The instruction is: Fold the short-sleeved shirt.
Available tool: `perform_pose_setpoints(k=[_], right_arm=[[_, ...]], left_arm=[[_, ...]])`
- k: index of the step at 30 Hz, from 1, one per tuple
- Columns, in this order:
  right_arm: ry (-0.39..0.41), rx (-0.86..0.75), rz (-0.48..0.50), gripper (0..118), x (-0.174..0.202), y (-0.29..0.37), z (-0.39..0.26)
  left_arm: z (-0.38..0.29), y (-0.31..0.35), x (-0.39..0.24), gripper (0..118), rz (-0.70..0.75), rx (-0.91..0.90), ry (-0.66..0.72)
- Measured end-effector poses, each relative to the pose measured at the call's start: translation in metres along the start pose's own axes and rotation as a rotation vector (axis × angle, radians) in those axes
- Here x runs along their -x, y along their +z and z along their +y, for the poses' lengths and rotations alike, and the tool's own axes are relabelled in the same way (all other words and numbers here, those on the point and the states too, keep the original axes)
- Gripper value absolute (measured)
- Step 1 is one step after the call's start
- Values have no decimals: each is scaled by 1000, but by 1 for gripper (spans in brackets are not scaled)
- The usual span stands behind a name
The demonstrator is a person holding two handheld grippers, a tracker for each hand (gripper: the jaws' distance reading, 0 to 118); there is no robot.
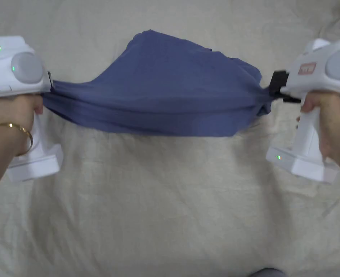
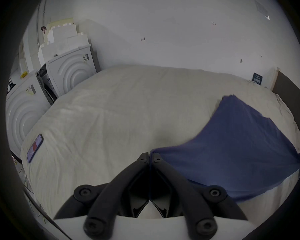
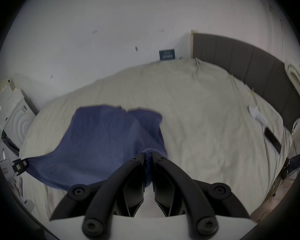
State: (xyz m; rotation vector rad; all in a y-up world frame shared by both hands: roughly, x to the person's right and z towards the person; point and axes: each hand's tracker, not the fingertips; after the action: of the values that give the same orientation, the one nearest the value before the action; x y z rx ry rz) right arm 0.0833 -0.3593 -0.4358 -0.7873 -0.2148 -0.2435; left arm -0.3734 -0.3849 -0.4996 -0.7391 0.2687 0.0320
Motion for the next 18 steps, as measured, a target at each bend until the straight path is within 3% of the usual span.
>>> perform_pose_setpoints(k=[7,9,10,14,18], right_arm=[[69,45,1,7,-32,39,-85],[60,60,17,7,-44,53,-106],[62,61,-22,7,-52,59,-115],[-9,131,25,7,-67,84,-147],[29,104,59,7,-64,108,-172]], left_arm=[[-58,37,36,0,-53,2,-58],[-76,52,48,0,-67,6,-58],[-83,58,53,0,-73,9,-57],[-112,83,68,0,-84,9,-52],[-138,103,84,0,-97,9,-22]])
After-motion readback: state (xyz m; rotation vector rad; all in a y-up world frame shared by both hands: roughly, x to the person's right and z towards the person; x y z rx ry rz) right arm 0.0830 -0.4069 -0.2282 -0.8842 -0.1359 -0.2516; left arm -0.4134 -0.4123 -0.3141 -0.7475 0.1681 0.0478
